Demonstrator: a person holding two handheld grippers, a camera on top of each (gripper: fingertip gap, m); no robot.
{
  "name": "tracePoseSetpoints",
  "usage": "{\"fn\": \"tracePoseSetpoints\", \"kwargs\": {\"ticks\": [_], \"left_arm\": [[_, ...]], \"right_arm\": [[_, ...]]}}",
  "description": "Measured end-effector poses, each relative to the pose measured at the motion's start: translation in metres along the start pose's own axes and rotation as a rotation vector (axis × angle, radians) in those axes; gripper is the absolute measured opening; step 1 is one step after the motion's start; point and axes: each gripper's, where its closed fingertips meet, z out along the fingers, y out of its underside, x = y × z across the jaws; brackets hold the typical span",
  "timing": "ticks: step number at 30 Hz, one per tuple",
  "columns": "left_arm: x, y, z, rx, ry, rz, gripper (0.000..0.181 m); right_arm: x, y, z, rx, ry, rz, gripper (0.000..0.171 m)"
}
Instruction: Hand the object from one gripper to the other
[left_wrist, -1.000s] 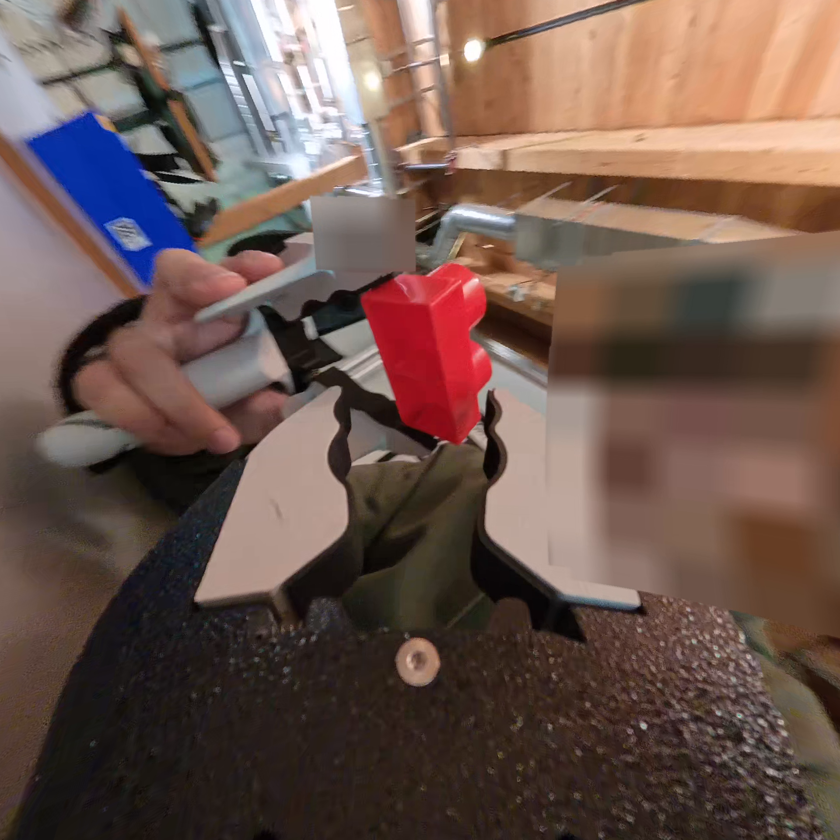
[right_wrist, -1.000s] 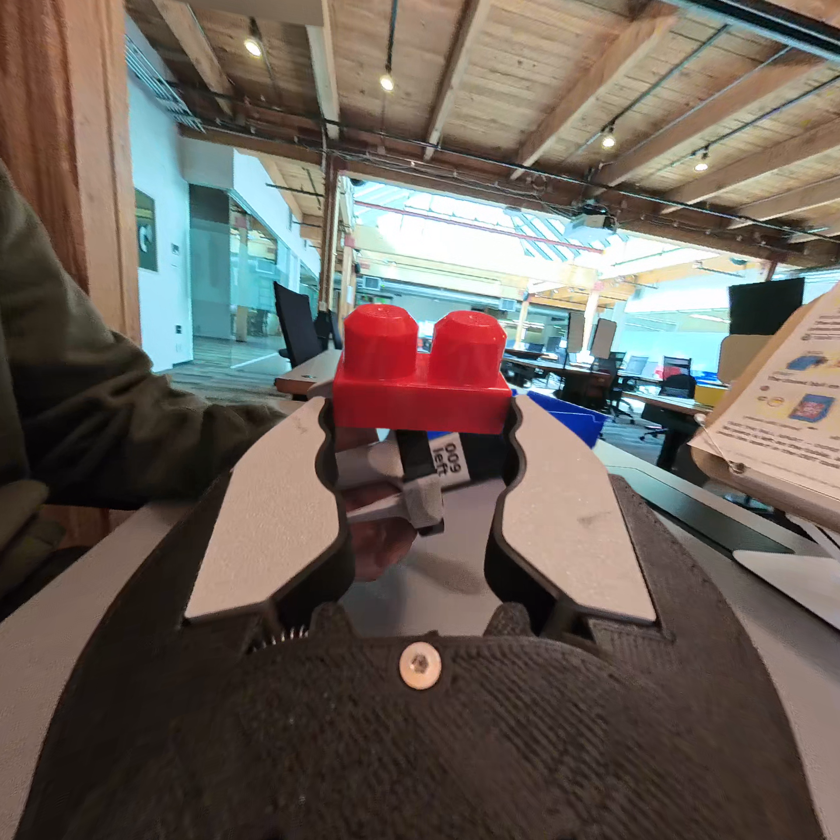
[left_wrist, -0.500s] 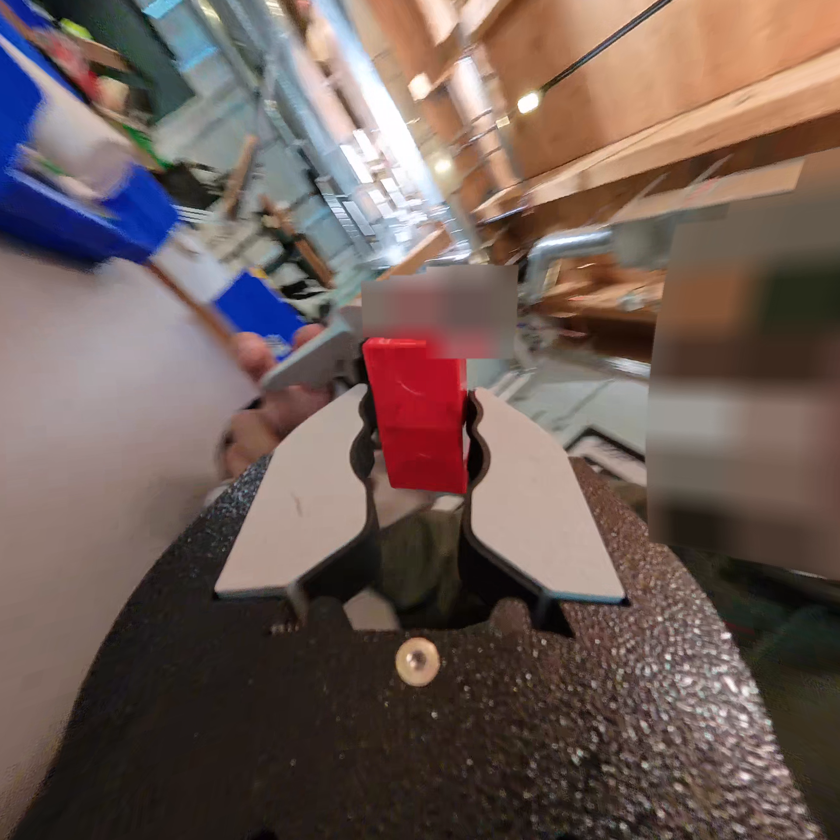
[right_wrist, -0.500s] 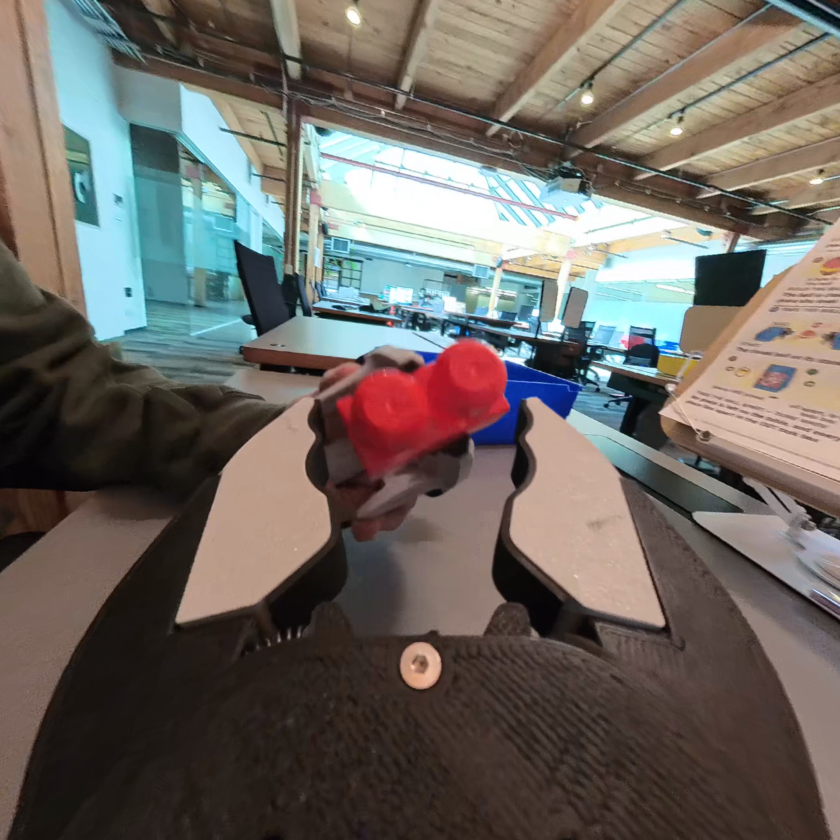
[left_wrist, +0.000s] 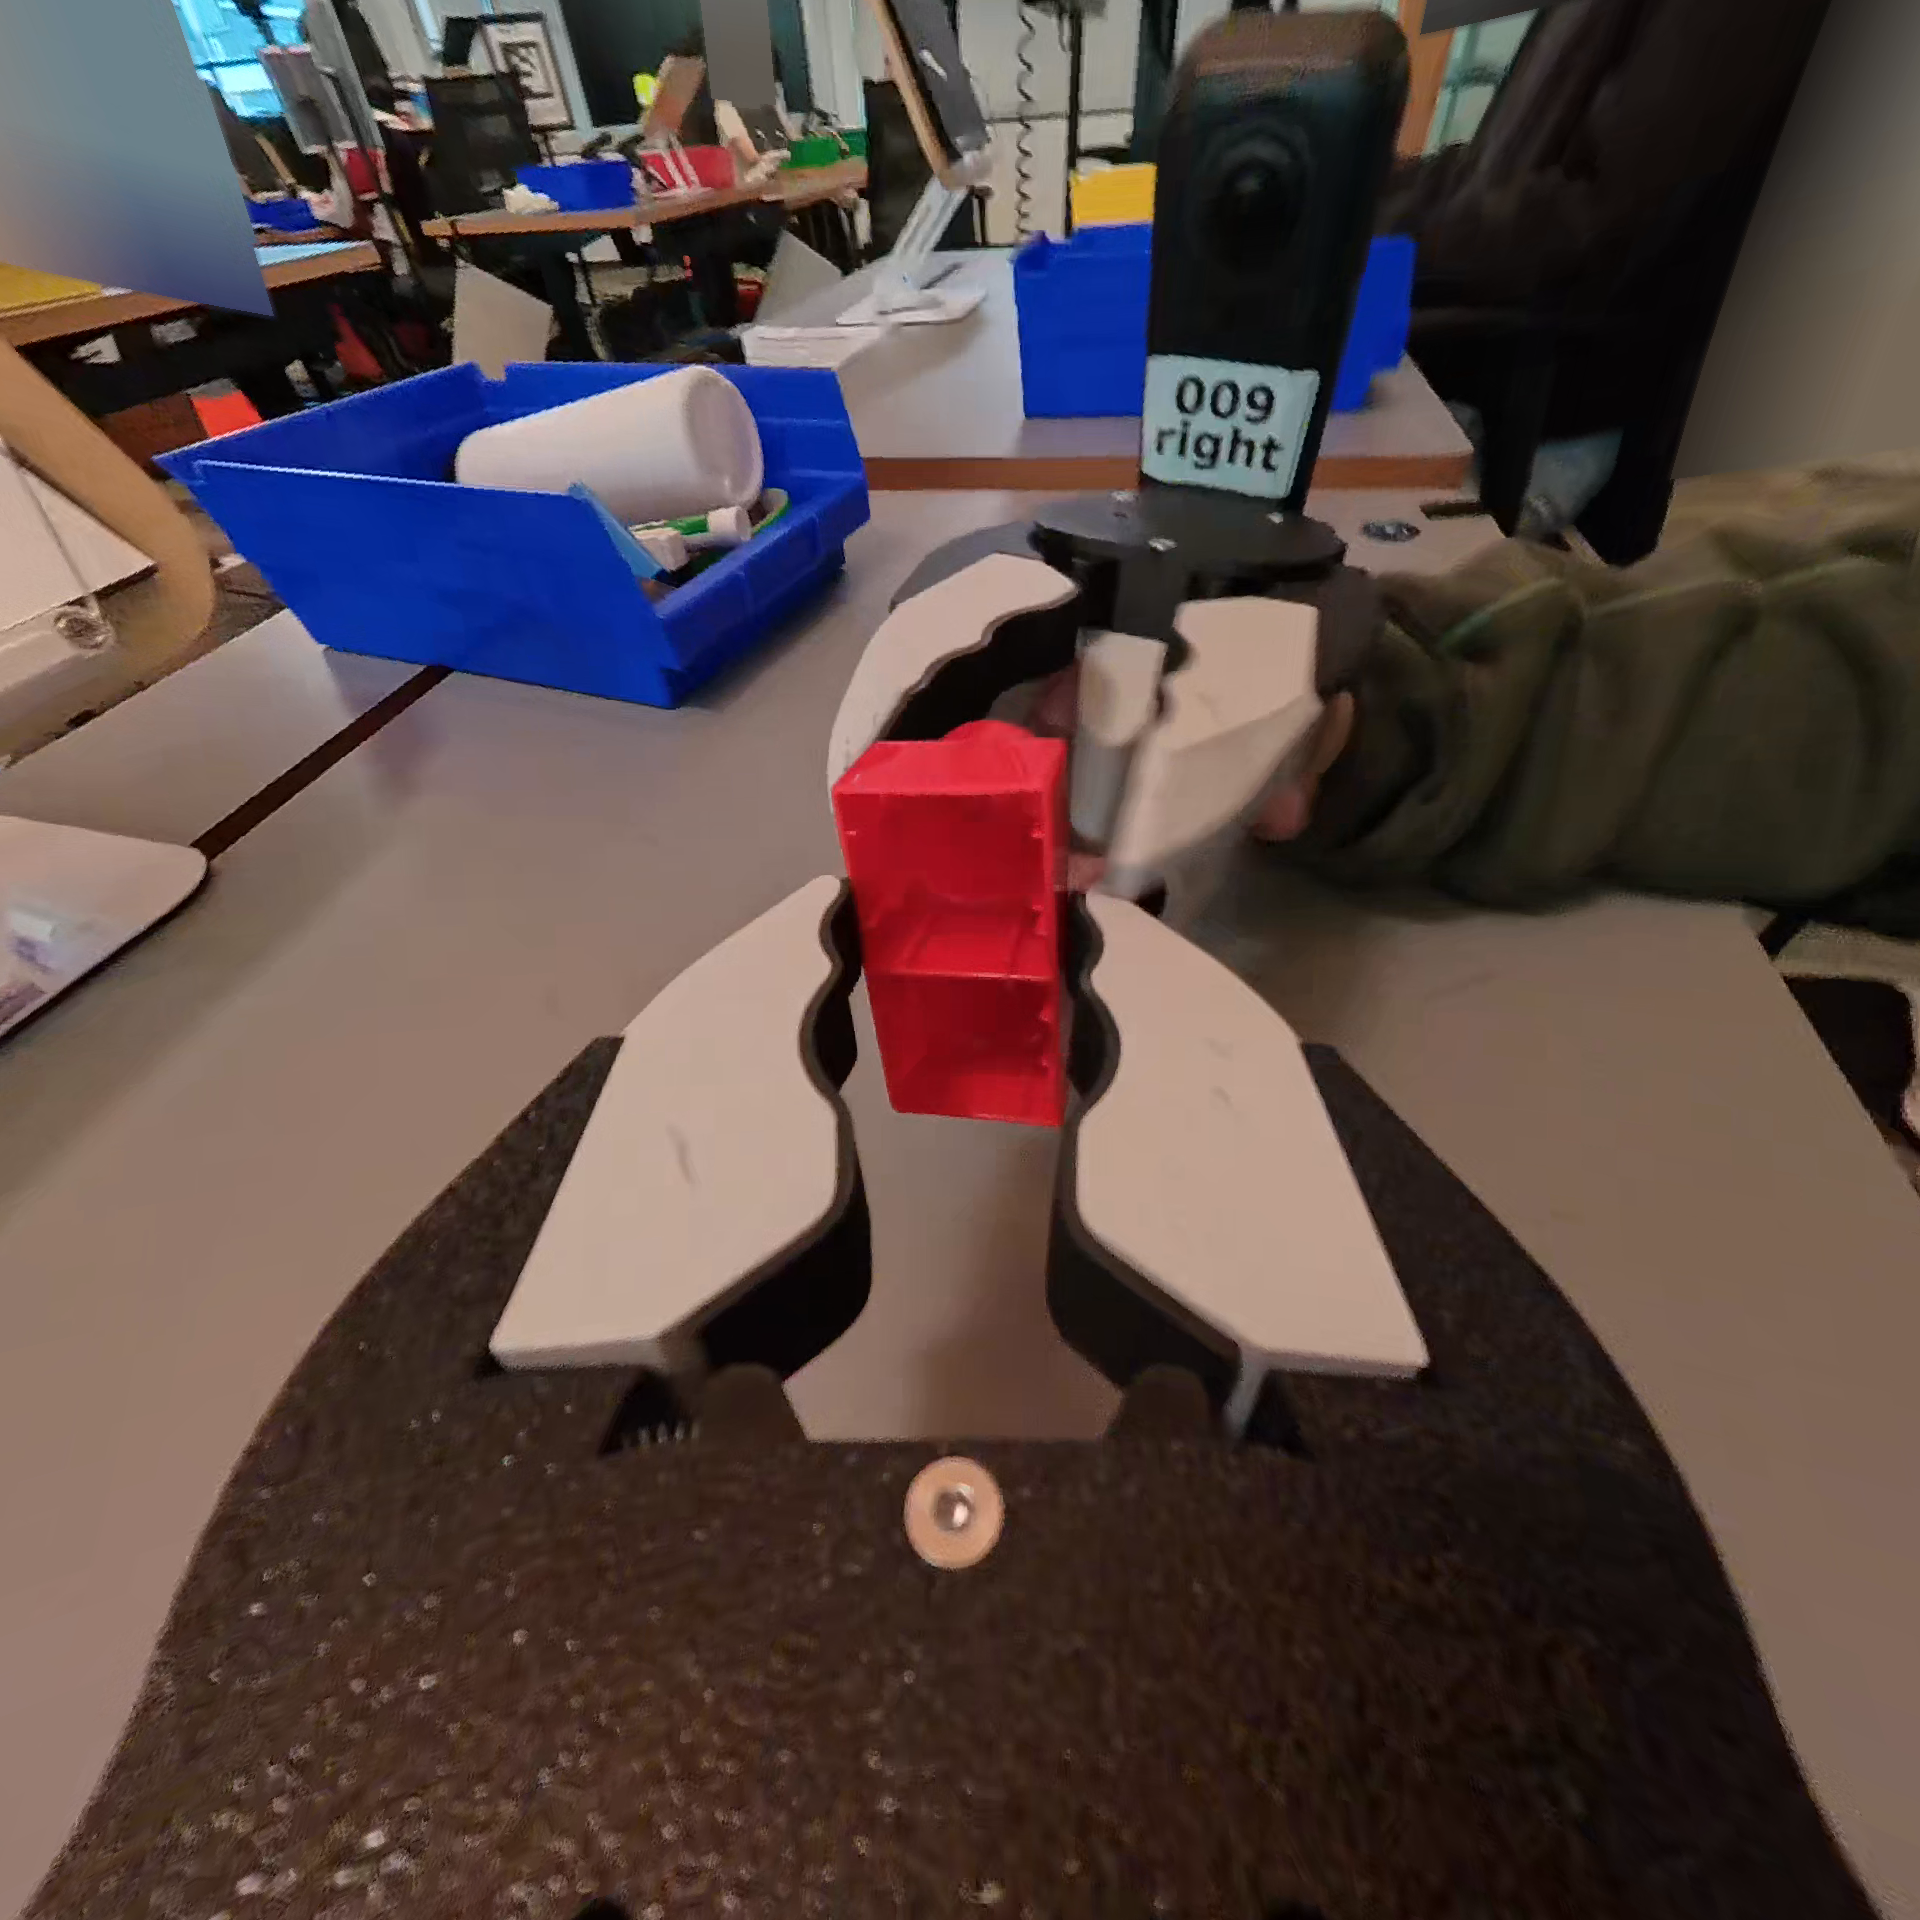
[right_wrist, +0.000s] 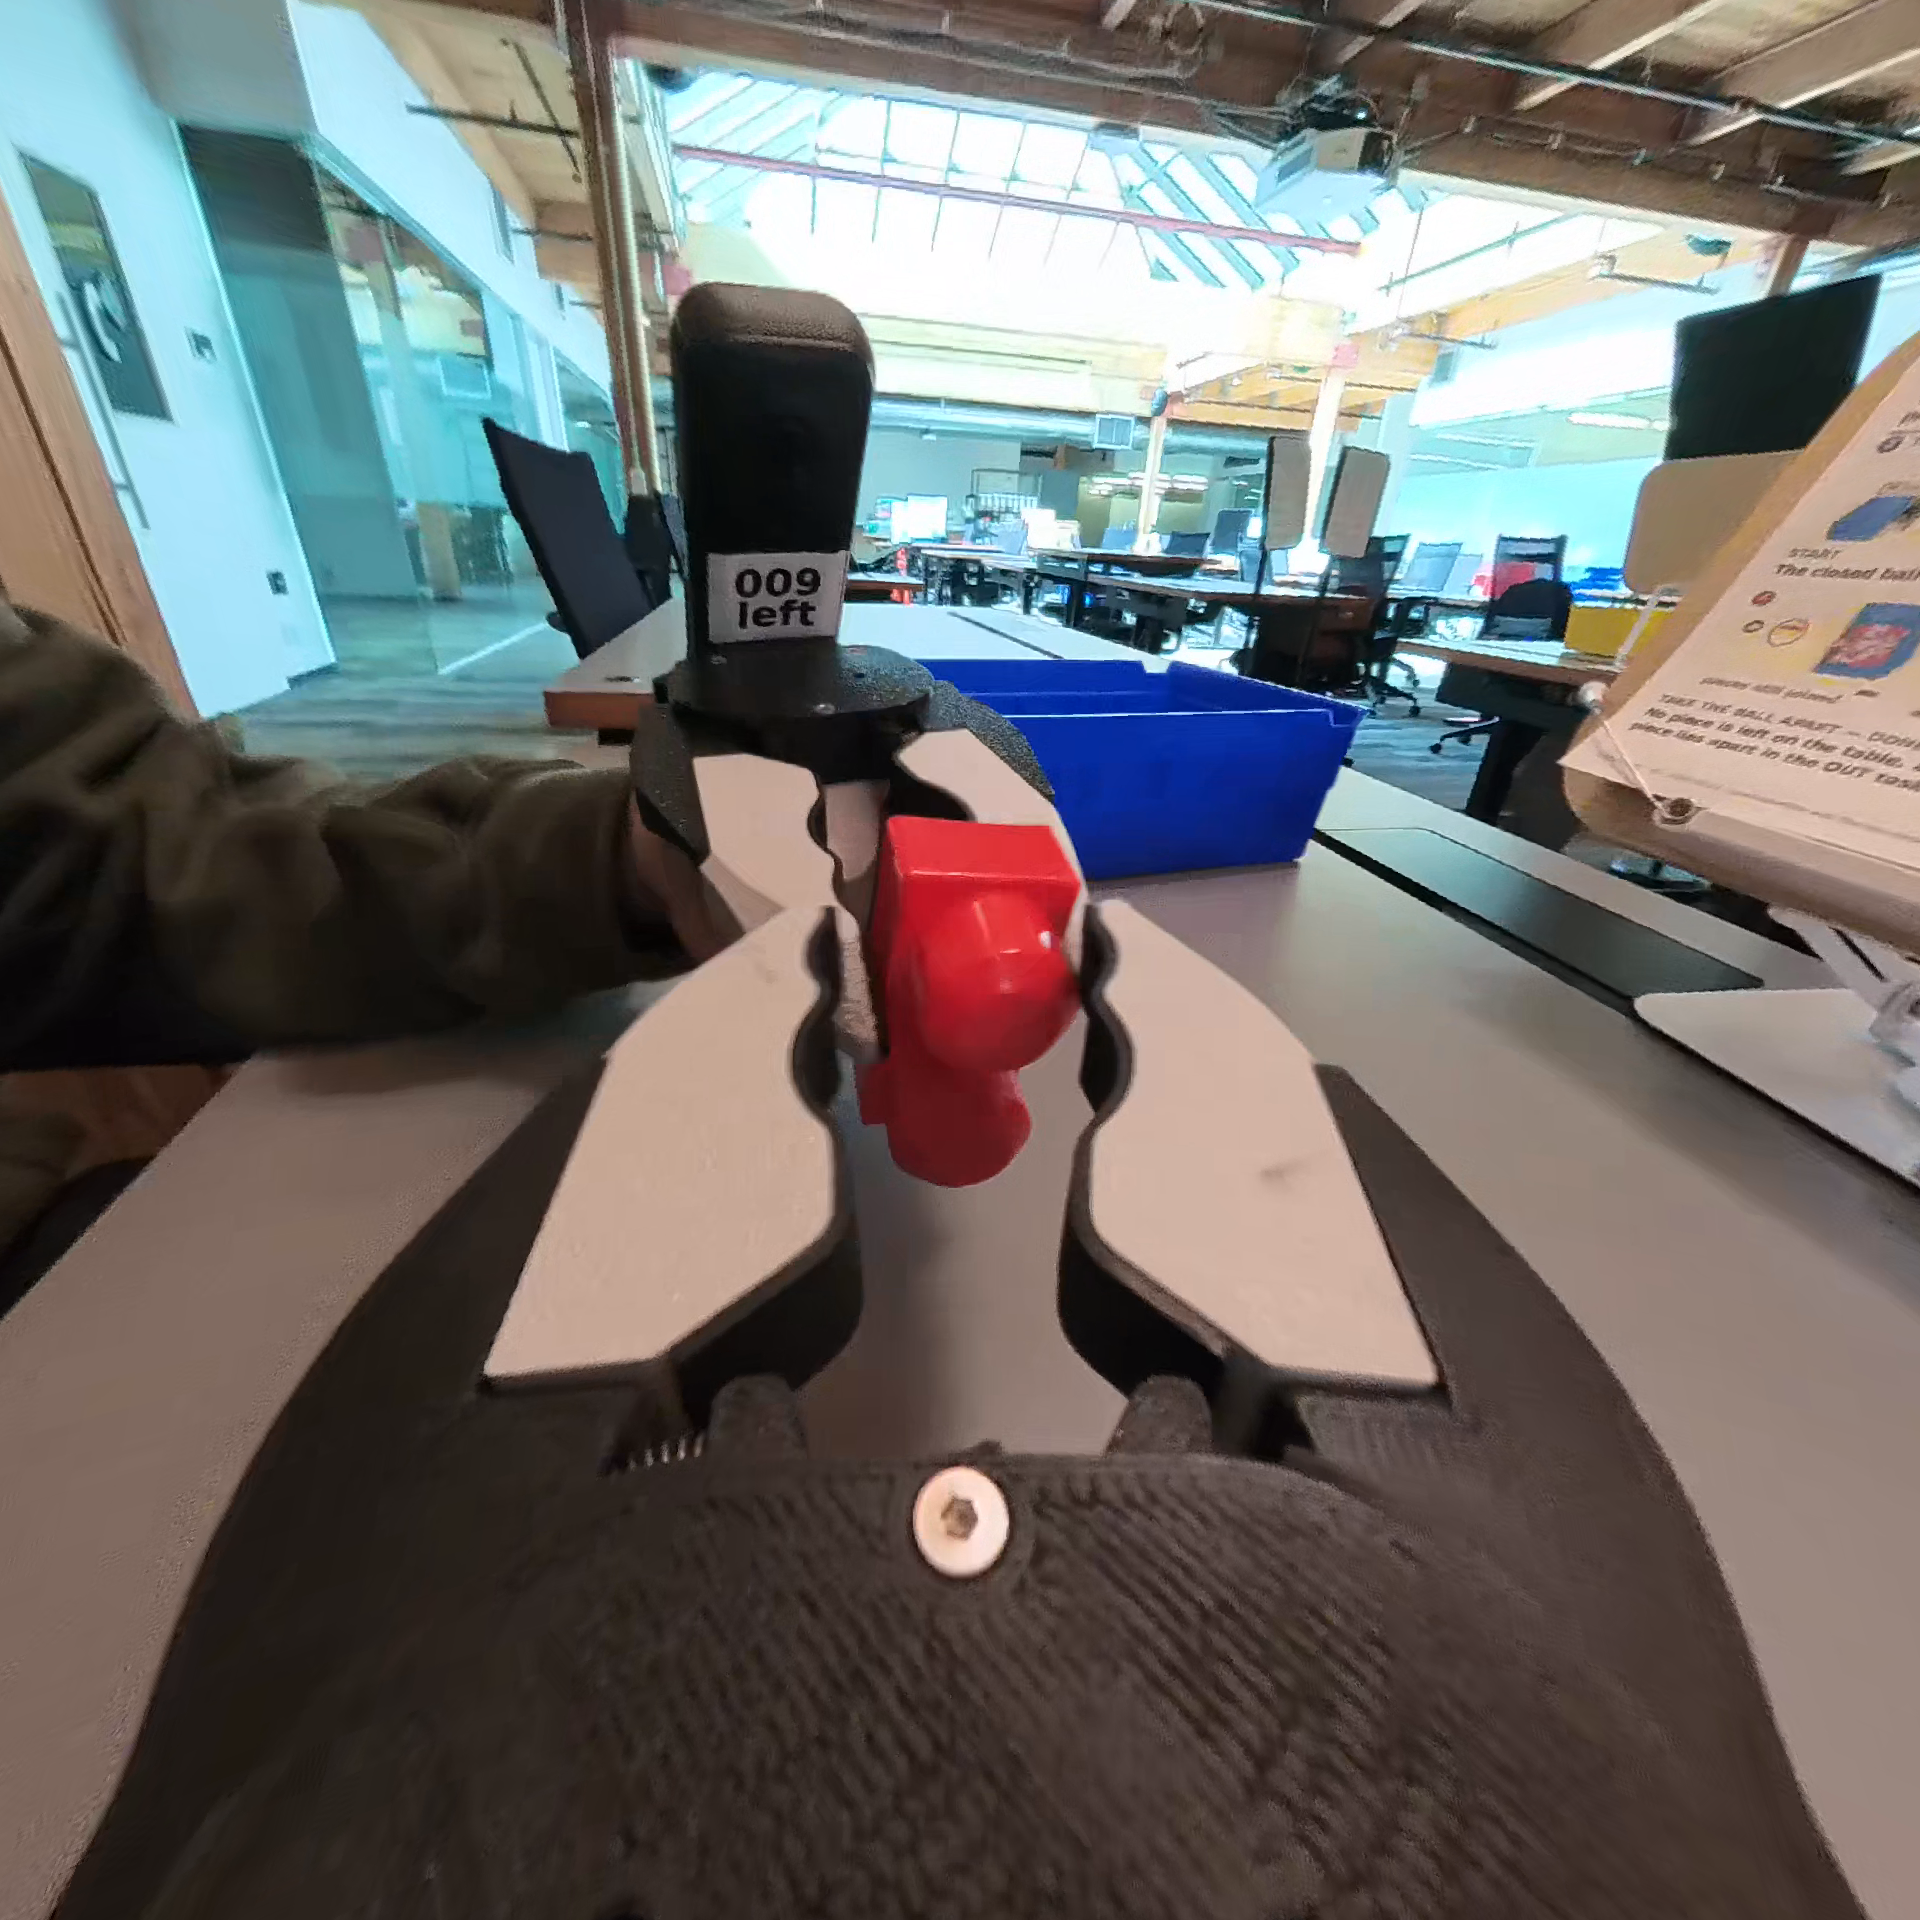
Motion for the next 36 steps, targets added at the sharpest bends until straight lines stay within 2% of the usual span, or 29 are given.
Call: {"fn": "tracePoseSetpoints", "kwargs": {"ticks": [1,7,11,13,15,19,25,29,32,33,34,35,36], "left_arm": [[0.002,0.001,0.001,-0.008,0.008,0.009,0.037],[0.002,0.005,0.000,-0.049,-0.009,0.075,0.037],[0.001,-0.008,-0.001,0.058,-0.021,0.025,0.038],[-0.001,-0.016,-0.003,0.146,0.009,-0.122,0.060],[-0.007,-0.021,-0.004,0.203,0.026,-0.242,0.069],[-0.004,-0.021,0.000,0.221,-0.017,-0.139,0.061],[0.000,-0.032,0.005,0.288,-0.098,-0.075,0.039],[-0.001,-0.031,0.002,0.259,-0.082,-0.107,0.037],[-0.005,-0.027,-0.004,0.174,-0.073,-0.067,0.036],[-0.006,-0.024,-0.007,0.133,-0.066,-0.052,0.036],[-0.006,-0.018,-0.008,0.066,-0.052,-0.030,0.036],[-0.006,-0.009,-0.010,-0.014,-0.049,0.008,0.036],[-0.006,0.001,-0.012,-0.101,-0.045,0.057,0.036]], "right_arm": [[0.002,0.001,-0.001,-0.010,0.010,-0.020,0.034],[-0.001,0.005,-0.001,-0.055,-0.011,-0.067,0.033],[0.001,-0.007,-0.004,0.014,0.006,-0.059,0.033],[0.006,-0.026,-0.011,0.143,0.012,0.012,0.033],[0.016,-0.042,-0.022,0.274,0.031,0.111,0.033],[0.026,-0.052,-0.031,0.411,0.039,0.255,0.033],[0.020,-0.054,-0.027,0.429,0.025,0.255,0.033],[0.022,-0.051,-0.027,0.412,0.018,0.272,0.033],[0.023,-0.043,-0.025,0.346,-0.009,0.313,0.034],[0.021,-0.042,-0.025,0.314,-0.024,0.304,0.042],[0.021,-0.041,-0.025,0.274,-0.022,0.285,0.060],[0.018,-0.037,-0.024,0.211,-0.028,0.239,0.067],[0.013,-0.031,-0.022,0.129,-0.046,0.168,0.066]]}}
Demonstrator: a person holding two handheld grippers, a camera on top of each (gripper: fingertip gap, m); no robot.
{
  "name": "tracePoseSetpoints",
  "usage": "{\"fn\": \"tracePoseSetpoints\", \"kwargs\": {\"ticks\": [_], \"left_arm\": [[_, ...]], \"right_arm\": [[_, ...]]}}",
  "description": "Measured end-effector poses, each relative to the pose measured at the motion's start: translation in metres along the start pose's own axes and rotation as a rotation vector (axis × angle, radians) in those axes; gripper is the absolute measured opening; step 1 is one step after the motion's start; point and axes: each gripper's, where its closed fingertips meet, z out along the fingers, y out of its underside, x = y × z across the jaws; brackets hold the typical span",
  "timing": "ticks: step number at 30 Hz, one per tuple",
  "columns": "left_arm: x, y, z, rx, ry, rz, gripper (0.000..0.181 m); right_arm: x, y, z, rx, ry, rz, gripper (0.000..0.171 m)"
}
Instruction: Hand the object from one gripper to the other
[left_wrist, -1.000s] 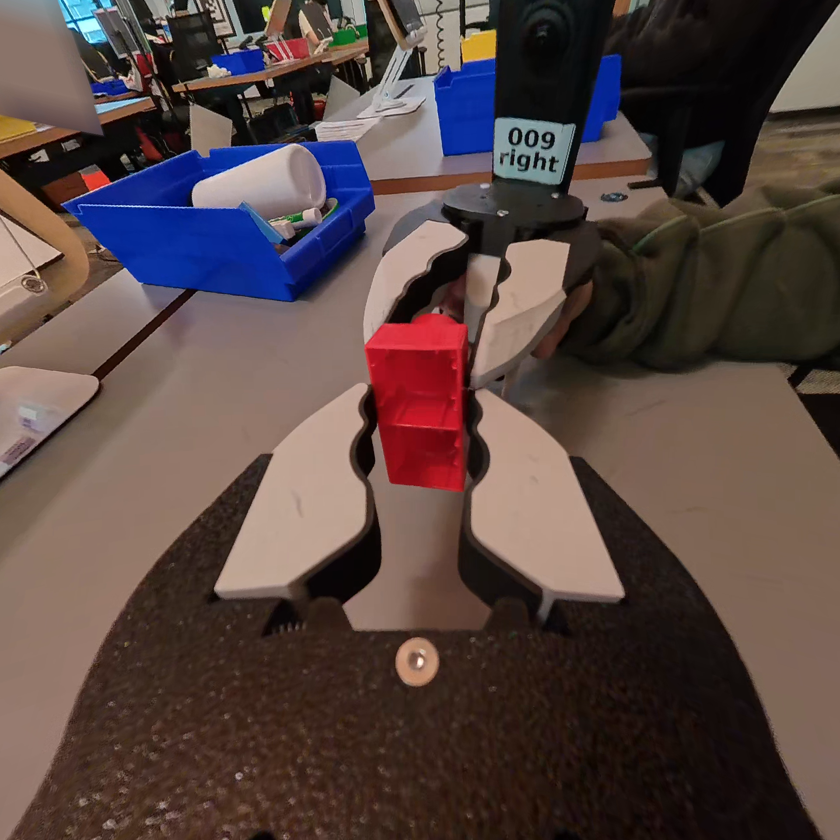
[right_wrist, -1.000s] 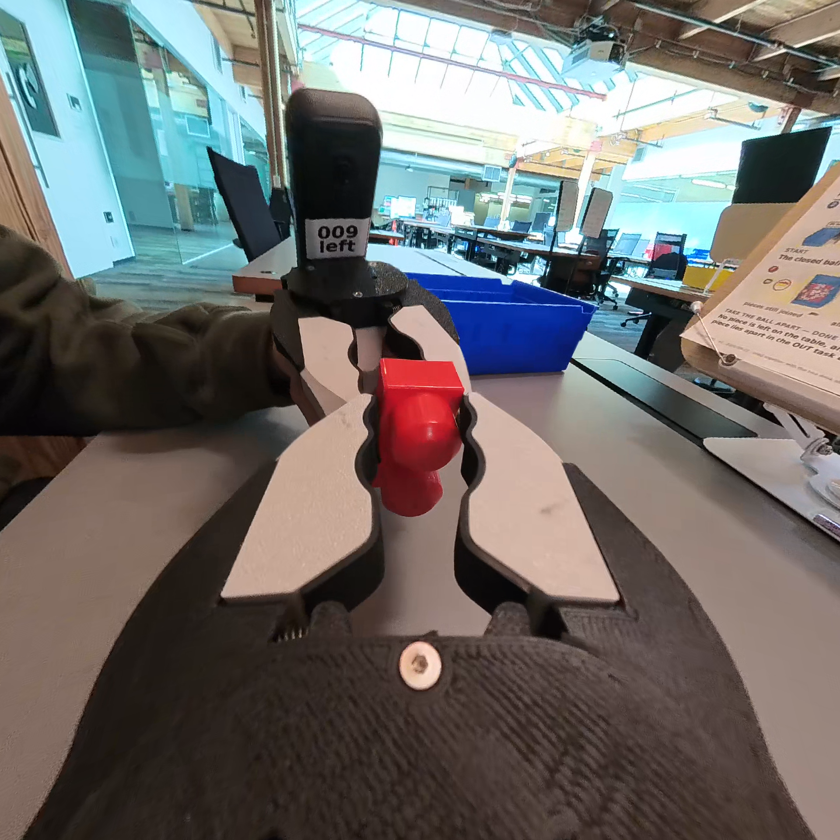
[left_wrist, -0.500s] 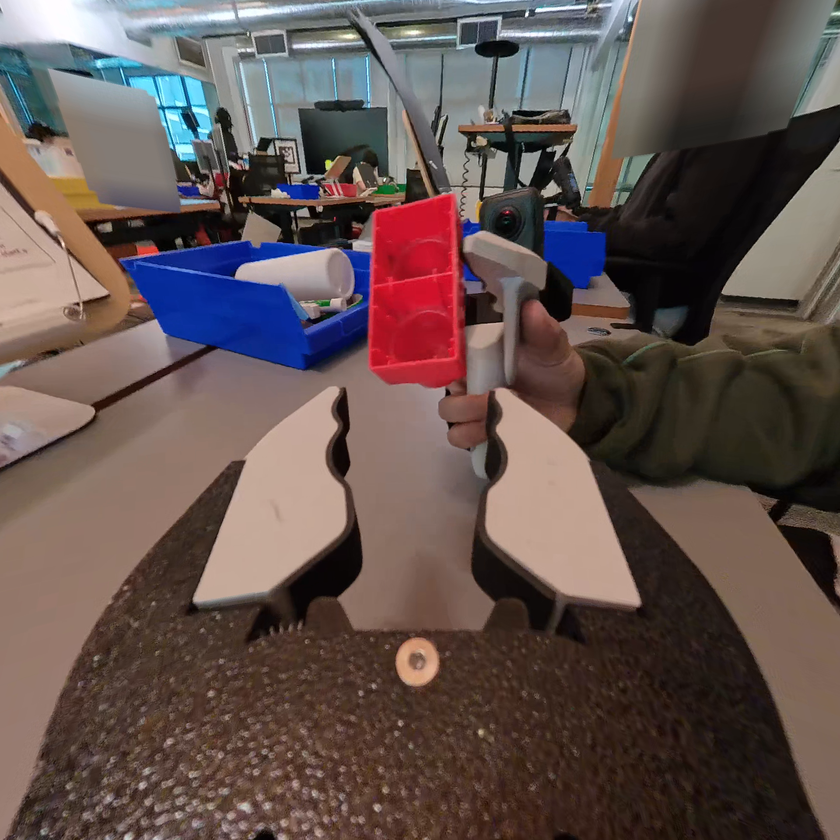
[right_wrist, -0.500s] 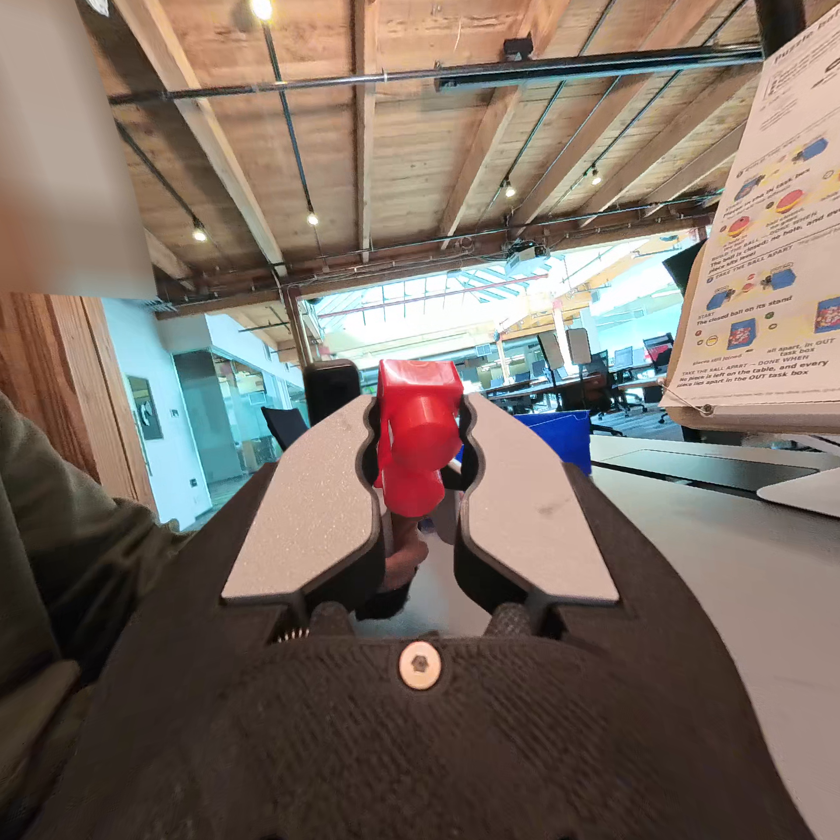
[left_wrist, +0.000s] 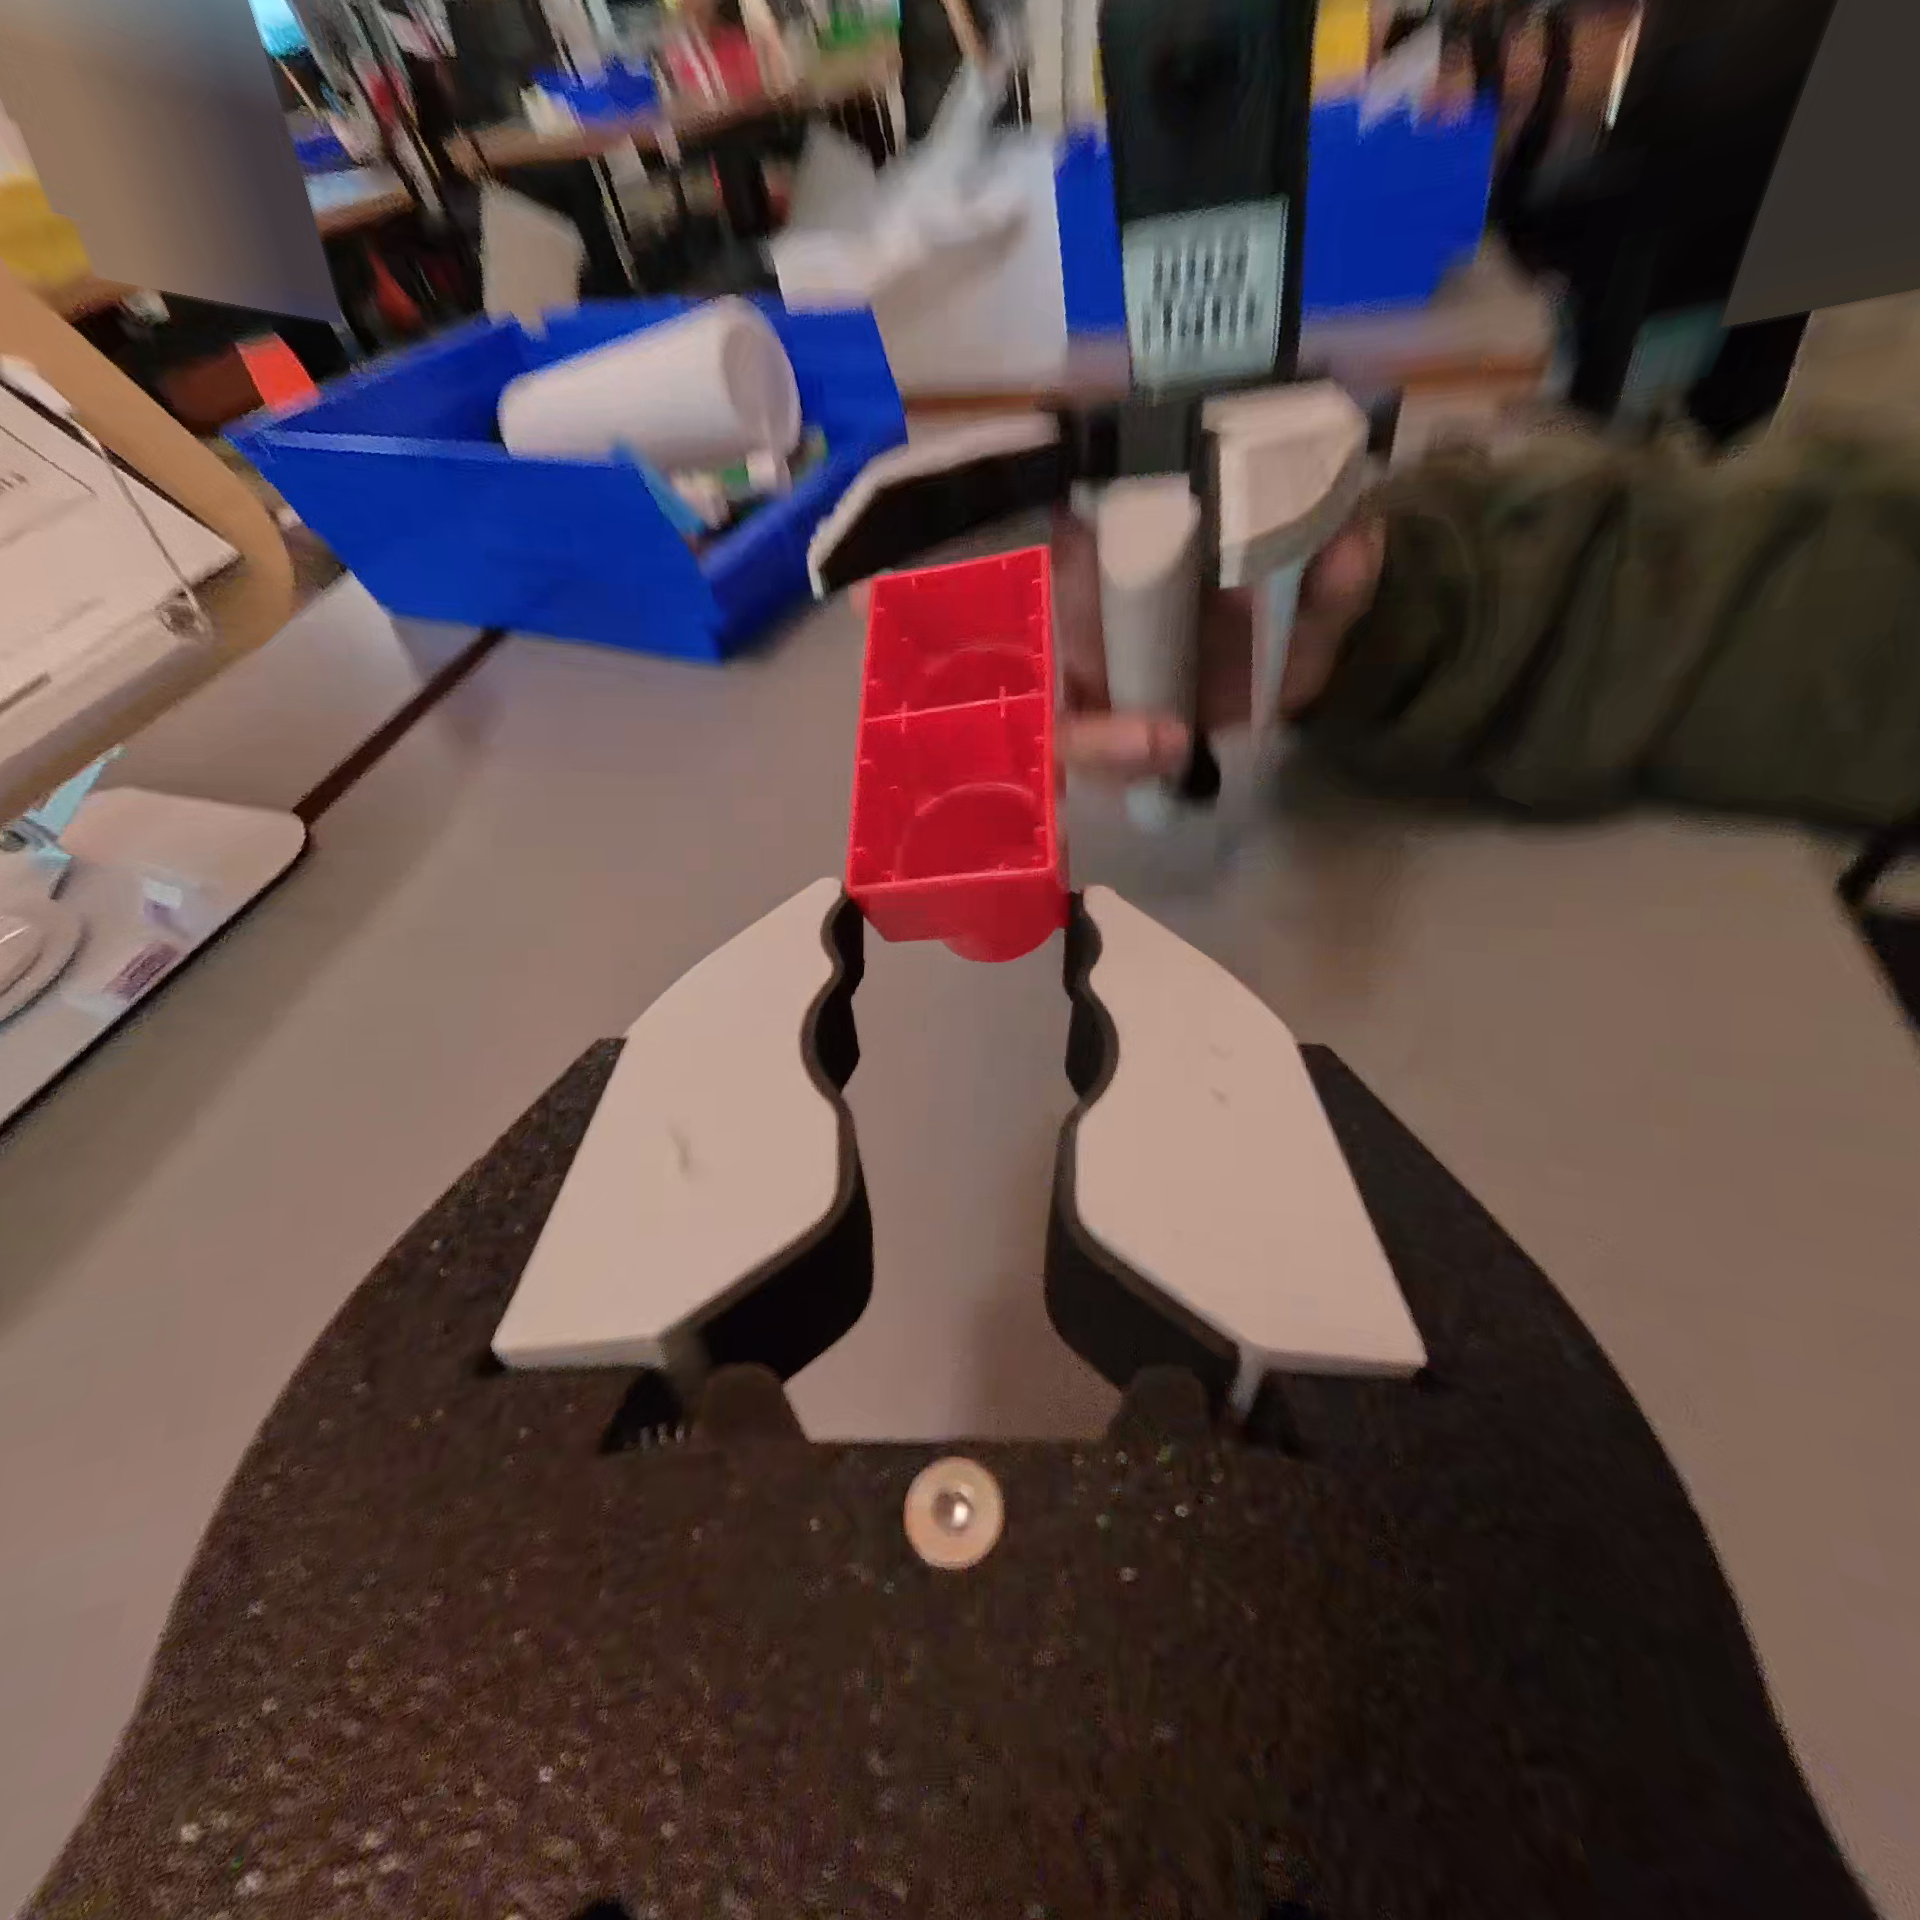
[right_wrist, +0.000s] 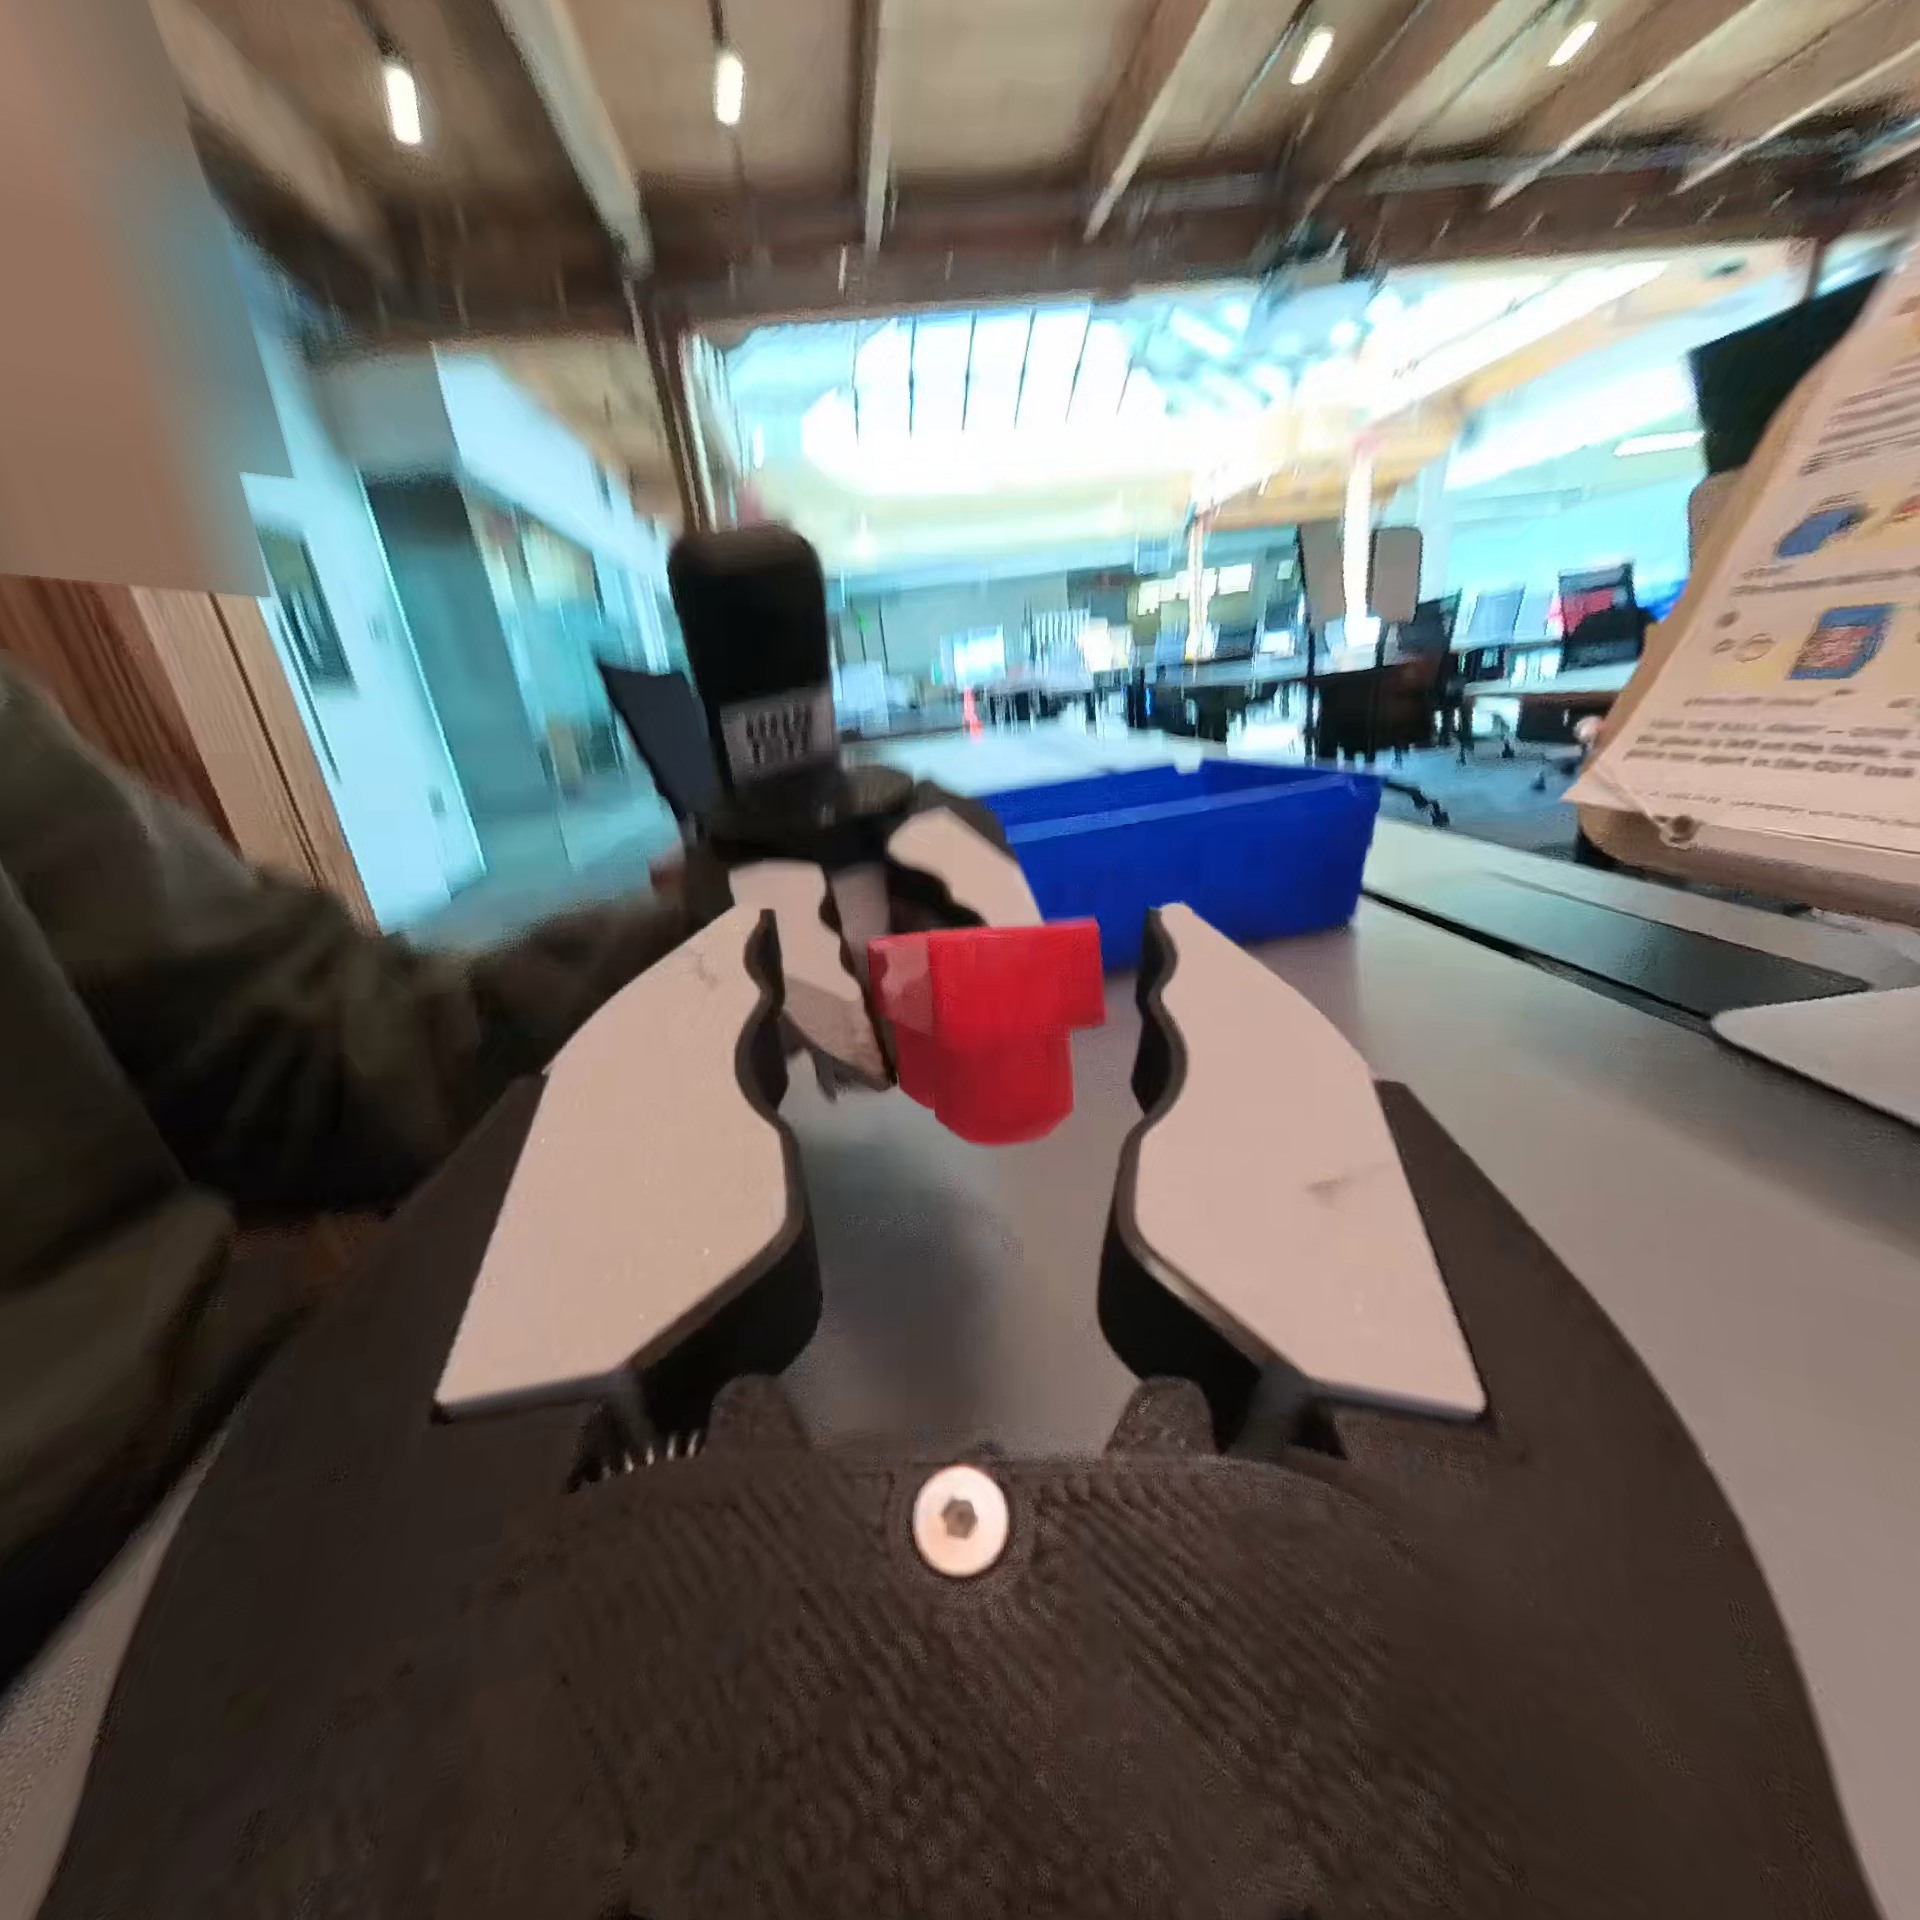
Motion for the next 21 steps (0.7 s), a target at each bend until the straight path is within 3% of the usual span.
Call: {"fn": "tracePoseSetpoints", "kwargs": {"ticks": [3,6,11,16,21], "left_arm": [[0.006,0.028,-0.003,-0.210,0.024,0.153,0.036],[0.017,0.035,-0.003,-0.259,0.085,0.210,0.037],[0.018,0.040,-0.004,-0.340,0.069,0.282,0.037],[0.012,0.043,-0.004,-0.442,-0.010,0.365,0.037],[0.008,0.043,-0.003,-0.446,-0.042,0.399,0.036]], "right_arm": [[-0.005,0.035,0.002,-0.269,-0.001,-0.209,0.066],[-0.009,0.062,0.007,-0.417,-0.013,-0.327,0.066],[-0.004,0.081,0.007,-0.565,0.018,-0.411,0.064],[-0.007,0.087,0.011,-0.622,0.009,-0.516,0.039],[-0.002,0.090,0.011,-0.681,0.032,-0.527,0.038]]}}
